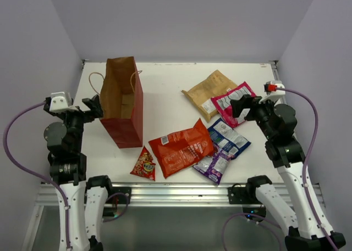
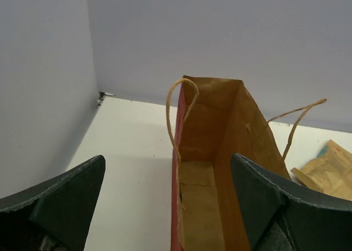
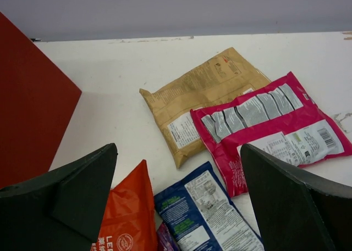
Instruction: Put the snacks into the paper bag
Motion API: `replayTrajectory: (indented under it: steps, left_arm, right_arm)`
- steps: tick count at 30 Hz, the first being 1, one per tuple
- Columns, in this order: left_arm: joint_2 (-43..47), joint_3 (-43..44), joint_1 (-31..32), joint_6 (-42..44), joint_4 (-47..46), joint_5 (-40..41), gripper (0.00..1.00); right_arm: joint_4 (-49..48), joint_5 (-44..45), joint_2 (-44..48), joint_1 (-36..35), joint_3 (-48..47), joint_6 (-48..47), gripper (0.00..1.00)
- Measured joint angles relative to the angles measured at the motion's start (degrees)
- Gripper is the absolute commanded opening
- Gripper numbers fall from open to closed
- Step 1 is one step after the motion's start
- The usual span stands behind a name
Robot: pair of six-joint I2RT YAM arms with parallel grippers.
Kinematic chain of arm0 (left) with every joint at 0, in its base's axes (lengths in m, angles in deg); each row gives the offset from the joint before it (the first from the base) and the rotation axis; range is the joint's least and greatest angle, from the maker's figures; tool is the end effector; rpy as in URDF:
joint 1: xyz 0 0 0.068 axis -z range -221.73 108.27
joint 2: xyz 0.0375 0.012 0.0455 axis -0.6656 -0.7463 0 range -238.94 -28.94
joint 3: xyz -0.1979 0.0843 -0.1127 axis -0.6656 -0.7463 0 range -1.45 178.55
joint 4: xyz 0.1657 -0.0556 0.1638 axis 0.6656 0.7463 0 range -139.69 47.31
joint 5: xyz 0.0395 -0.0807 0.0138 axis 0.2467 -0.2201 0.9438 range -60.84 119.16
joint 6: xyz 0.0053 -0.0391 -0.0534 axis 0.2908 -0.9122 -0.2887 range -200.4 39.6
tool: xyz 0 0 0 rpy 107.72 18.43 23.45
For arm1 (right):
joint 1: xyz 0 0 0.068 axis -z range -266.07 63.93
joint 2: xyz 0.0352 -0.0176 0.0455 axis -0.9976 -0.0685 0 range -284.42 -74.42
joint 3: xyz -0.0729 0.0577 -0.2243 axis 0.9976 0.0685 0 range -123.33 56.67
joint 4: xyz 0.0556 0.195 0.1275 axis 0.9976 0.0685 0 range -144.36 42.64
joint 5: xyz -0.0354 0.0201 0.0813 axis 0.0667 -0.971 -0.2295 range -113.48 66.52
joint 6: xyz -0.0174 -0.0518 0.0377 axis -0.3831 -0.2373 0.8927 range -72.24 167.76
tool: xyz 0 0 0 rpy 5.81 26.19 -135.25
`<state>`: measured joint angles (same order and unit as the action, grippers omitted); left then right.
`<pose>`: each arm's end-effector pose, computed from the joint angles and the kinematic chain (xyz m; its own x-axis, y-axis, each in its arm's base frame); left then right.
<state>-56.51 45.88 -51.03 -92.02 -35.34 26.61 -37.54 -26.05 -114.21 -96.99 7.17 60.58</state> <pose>0.1263 0.0183 0.3646 0.1148 -0.1850 -0.9760 -0.0966 0.9758 -0.1963 0.1712 0.0355 0.3434 -0.1701 0.1929 -0.9664 -0.2001 0.9535 0.2256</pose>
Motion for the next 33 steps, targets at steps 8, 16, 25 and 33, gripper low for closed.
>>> replayTrajectory:
  steps: [8, 16, 25, 33]
  left_arm:
    - [-10.6, -2.3, 0.0, -1.4, -1.9, -7.2, 0.91]
    - [-12.3, -2.9, 0.0, -3.0, -2.9, -11.0, 0.87]
    - [-13.8, -2.8, 0.0, -3.9, -1.4, -12.0, 0.69]
    - [-14.3, -2.4, 0.0, -4.2, 0.3, -12.0, 0.37]
  right_arm:
    - [0.4, -3.2, -0.3, 0.0, 0.0, -0.5, 0.99]
    - [0.2, -5.1, -2.6, 0.0, 0.6, -0.8, 0.99]
    - [0.0, -6.0, -4.1, 0.0, 1.3, -0.8, 0.98]
    - [-0.5, -8.9, -4.4, 0.0, 1.3, -0.8, 0.67]
